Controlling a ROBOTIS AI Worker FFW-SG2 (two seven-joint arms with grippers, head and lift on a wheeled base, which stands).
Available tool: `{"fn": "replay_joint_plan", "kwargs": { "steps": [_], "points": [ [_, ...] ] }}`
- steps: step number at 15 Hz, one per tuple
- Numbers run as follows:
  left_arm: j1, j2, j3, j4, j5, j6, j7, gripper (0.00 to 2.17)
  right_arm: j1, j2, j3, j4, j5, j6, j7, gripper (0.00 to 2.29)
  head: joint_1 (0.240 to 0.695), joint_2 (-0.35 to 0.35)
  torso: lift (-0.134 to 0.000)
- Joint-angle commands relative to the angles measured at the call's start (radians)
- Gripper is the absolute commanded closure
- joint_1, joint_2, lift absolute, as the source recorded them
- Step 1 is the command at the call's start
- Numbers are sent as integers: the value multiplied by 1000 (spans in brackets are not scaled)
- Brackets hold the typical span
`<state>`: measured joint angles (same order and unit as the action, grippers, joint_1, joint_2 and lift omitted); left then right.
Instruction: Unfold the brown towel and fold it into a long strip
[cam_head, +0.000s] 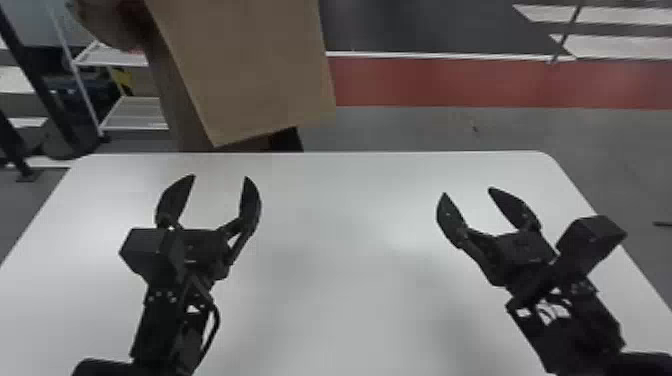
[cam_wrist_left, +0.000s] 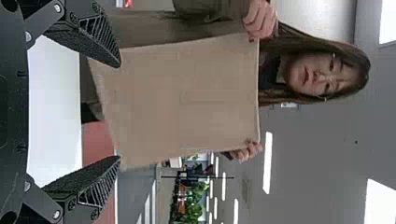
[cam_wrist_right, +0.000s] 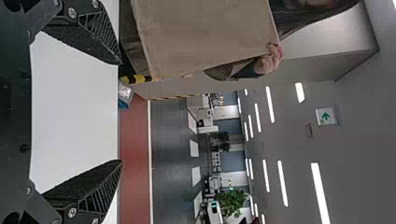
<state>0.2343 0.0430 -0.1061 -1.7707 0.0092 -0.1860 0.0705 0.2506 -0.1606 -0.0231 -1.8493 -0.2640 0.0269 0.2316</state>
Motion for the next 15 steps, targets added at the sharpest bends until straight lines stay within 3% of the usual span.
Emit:
{"fn": "replay_joint_plan", "kwargs": {
  "steps": [1,15],
  "points": [
    [-4,0,0,2,0,1,0,205,-4,4,0,1,3,0,0,137,695,-34,-122],
    [-26,2,6,27,8,1,0,205,-30,7,6,25,5,-3,0,137,695,-27,-122]
  ]
}}
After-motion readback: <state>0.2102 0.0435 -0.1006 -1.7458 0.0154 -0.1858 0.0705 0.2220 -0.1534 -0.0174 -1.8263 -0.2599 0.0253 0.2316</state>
